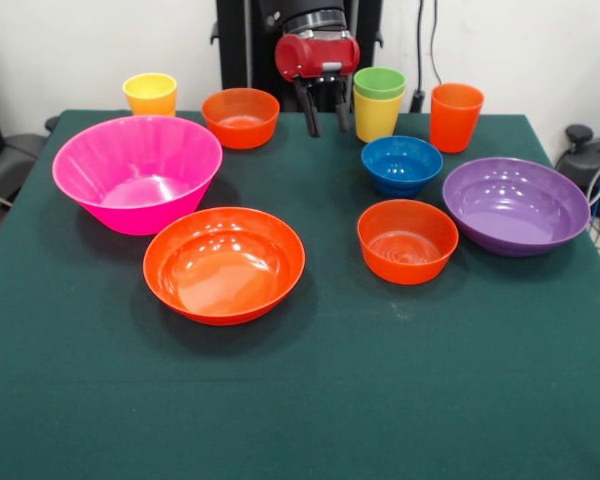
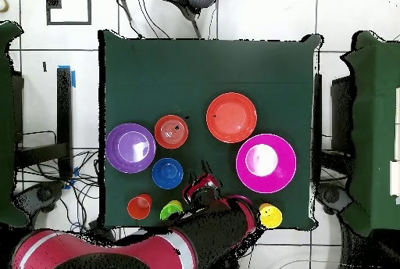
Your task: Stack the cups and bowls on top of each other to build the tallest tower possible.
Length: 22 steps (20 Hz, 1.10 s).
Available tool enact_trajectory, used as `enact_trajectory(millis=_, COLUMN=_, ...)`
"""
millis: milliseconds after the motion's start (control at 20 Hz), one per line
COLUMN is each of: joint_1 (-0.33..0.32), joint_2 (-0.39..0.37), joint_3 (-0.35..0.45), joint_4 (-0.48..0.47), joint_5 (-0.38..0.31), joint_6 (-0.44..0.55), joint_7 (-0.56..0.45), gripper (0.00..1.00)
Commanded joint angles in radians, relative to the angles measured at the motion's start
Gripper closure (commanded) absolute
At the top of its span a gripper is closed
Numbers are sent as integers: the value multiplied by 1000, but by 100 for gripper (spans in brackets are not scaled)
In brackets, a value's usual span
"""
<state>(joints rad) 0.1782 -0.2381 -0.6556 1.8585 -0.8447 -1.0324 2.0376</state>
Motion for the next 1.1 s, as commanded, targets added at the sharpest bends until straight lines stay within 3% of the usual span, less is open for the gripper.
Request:
enact_trajectory(millis=50, joint_1=6, joint_2=2, joint_3=165, joint_4=3, joint_5=18, joint_6=83, joint_7=95, gripper=0)
enact_trajectory(millis=1100, joint_1=5, joint_2=16, joint_3=163, joint_4=-3, joint_5=28, joint_6=87, joint_7=79, gripper=0)
